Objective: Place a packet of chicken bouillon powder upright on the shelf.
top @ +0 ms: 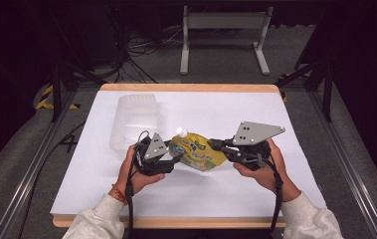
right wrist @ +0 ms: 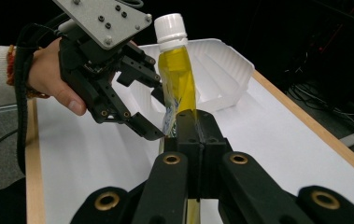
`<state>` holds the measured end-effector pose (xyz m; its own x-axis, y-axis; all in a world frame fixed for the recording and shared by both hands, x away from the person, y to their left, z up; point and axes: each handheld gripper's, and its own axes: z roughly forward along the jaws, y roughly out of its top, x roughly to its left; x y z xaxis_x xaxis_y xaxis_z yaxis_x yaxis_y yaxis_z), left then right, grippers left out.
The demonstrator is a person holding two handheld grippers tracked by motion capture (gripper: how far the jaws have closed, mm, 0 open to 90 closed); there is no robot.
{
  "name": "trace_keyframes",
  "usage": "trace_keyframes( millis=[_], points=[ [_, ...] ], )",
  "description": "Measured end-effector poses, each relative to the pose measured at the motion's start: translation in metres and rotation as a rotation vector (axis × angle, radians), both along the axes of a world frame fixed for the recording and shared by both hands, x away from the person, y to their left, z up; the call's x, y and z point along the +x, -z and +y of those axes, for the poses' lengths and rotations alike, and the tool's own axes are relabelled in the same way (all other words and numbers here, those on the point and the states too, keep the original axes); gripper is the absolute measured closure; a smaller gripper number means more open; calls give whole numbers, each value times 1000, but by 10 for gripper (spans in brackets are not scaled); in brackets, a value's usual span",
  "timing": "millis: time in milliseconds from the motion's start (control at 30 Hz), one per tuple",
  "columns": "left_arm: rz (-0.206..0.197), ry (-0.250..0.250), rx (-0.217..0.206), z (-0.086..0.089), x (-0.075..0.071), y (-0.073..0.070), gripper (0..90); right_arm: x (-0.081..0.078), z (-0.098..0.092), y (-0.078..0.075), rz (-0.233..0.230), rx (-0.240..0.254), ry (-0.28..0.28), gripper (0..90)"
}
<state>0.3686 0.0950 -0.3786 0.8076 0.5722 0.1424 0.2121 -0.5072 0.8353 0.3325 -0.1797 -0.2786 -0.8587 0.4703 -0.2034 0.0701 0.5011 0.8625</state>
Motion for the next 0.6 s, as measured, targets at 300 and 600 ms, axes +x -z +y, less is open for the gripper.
trace_keyframes(
  millis=[300, 600],
  points=[
    [-26, -50, 15, 12, 5, -4, 675, 5, 25, -10, -62, -13, 12, 900],
    [-38, -114, -52, 46, 16, -18, 760, 15, 57, -20, -105, 30, 7, 900]
  ],
)
